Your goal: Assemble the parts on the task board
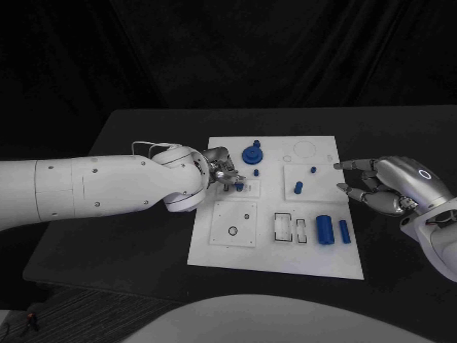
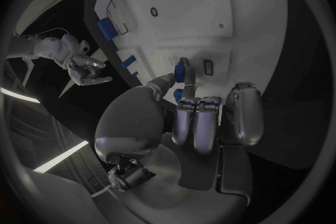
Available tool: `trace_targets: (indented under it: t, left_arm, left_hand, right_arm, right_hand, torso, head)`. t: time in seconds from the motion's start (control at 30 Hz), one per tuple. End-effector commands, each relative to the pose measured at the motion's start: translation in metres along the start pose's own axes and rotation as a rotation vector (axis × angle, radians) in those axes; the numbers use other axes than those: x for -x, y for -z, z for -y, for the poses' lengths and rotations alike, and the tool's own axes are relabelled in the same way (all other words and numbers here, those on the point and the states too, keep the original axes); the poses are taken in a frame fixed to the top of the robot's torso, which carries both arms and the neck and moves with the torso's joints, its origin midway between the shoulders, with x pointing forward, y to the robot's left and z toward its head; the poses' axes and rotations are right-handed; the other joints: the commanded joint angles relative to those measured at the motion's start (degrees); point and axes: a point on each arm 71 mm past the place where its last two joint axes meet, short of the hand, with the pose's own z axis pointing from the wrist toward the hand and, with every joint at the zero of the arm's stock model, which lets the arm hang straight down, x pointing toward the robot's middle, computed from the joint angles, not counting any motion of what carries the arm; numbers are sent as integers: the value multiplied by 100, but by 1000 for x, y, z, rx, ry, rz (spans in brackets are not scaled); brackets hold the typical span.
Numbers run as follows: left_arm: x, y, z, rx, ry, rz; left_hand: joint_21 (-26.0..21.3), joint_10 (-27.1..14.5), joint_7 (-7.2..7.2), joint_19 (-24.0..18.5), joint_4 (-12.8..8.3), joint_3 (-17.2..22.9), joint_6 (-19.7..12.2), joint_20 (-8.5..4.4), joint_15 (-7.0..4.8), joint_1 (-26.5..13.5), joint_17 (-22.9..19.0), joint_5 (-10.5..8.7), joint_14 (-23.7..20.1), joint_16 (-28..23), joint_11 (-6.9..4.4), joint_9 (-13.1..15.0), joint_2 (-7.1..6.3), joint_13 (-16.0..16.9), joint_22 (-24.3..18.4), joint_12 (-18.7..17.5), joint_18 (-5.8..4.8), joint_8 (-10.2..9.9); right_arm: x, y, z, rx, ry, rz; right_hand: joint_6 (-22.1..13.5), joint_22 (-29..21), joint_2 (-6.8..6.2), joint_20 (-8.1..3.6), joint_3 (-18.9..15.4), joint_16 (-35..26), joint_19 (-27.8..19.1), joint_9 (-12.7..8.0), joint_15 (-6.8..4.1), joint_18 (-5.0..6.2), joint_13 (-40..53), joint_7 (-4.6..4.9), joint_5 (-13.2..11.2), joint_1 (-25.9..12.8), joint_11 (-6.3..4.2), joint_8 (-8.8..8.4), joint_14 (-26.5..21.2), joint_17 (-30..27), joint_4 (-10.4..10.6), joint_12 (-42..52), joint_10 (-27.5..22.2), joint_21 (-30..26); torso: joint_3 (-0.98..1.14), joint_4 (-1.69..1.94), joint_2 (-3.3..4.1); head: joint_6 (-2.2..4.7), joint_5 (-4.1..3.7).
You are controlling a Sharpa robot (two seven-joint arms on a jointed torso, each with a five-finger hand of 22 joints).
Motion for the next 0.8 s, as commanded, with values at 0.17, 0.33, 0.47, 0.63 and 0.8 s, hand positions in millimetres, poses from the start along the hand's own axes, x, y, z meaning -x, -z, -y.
trace_targets:
  t: [0.17, 0.33, 0.47, 0.63, 0.8]
  left_arm:
    - [-3, 1, 0, -10, -10, -19]
    - [-3, 1, -1, -6, -12, -21]
    - [-2, 1, -2, -1, -14, -24]
    - [-3, 1, -2, -2, -15, -26]
    - [-2, 2, -1, -11, -11, -21]
  left_hand:
    - [-51, 577, 33, -47, 333, -294, -22, 32, -7, -180, 1507, -201, 605, 15, 20, -51, -75, 1474, 1013, -22, -23, -31]
    - [-70, 579, 58, -54, 538, -549, -81, 47, 8, -216, 1507, -397, 605, 15, 39, -56, -83, 1477, 1010, -19, -20, -36]
    - [-83, 576, 80, -59, 695, -741, -145, 61, 27, -257, 1507, -514, 605, 15, 61, -19, -82, 1475, 1008, -22, -18, 1]
    - [-92, 575, 83, -63, 809, -865, -175, 70, 35, -273, 1507, -538, 605, 15, 68, 20, -55, 1473, 1006, -24, -16, 49]
    - [-77, 583, 51, -56, 877, -974, -164, 63, 21, -144, 1507, -386, 605, 15, 44, 142, 5, 1482, 1012, -13, -17, 207]
  right_arm:
    - [0, 1, 1, -12, -2, 12]
    - [0, 1, 1, -12, -2, 12]
    - [0, 1, 1, -13, -2, 12]
    - [0, 1, 1, -13, -2, 12]
    - [-1, 1, 1, -14, -2, 11]
  right_hand:
    - [-15, 1165, -8, 24, 34, -11, 135, -2, 38, -51, 1509, 9, 35, 58, 24, -12, 457, 673, -14, 31, 596, -9]
    - [12, 1164, -24, 26, 55, -15, 134, 0, 40, -51, 1509, 12, 45, 55, 27, -8, 456, 663, -19, 31, 596, -10]
    - [12, 1164, -24, 26, 55, -15, 134, 0, 40, -51, 1509, 12, 45, 55, 27, -8, 456, 663, -19, 31, 596, -10]
    - [12, 1164, -24, 26, 55, -15, 134, 0, 40, -51, 1509, 12, 45, 55, 27, -8, 456, 663, -19, 31, 596, -10]
    - [12, 1164, -24, 26, 55, -15, 134, 0, 40, -51, 1509, 12, 45, 55, 27, -8, 456, 663, -19, 31, 596, -10]
  torso:
    - [-1, 2, 1]
    - [0, -1, -2]
    - [0, 0, 0]
    - [1, -1, 0]
    - [0, -3, -1]
  head:
    - [-1, -3]
    - [-1, 1]
    - [-1, -1]
    - [-1, 11]
    - [-1, 18]
